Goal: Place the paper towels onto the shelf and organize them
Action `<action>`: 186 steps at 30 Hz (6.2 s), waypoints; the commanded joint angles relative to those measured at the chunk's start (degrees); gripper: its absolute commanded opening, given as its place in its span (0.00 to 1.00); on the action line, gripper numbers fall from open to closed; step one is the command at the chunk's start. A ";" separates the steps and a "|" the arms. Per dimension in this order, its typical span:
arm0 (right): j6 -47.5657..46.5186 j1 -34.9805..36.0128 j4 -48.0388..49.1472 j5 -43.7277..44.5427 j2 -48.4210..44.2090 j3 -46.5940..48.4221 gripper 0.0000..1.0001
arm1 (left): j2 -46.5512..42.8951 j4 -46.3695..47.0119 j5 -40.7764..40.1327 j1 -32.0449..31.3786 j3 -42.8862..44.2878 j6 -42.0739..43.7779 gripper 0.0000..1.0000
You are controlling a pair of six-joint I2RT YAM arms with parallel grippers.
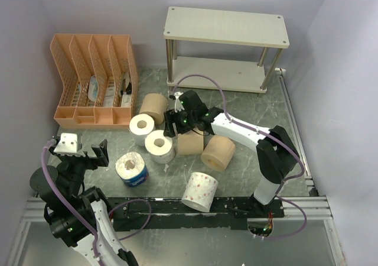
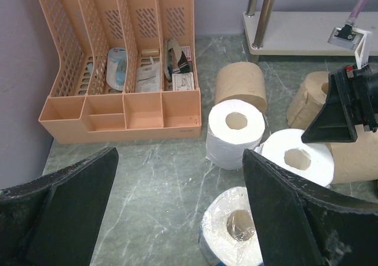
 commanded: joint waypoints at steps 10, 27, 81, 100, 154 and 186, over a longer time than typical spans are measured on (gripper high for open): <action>2.17 -1.94 3.66 -10.41 -2.84 -2.03 0.68 | -0.97 0.60 1.85 1.21 -0.41 0.90 0.98; 1.77 -2.00 1.76 -7.67 1.89 -0.60 0.54 | -1.30 0.34 2.84 2.00 -0.42 1.33 0.98; 45.04 -38.99 10.63 41.41 -18.58 -4.59 0.00 | -1.32 -0.63 11.36 4.16 -0.36 4.76 0.97; 45.46 -47.11 24.39 27.75 3.52 9.50 0.00 | -0.91 -0.72 11.26 4.57 -0.47 4.74 0.97; 7.34 0.29 1.57 35.57 -21.71 -5.44 0.87 | 3.17 -1.65 15.56 4.72 0.20 6.84 0.94; 14.88 27.48 -40.14 19.45 -33.69 -9.43 0.89 | -1.47 -1.43 15.21 1.05 0.07 6.52 0.94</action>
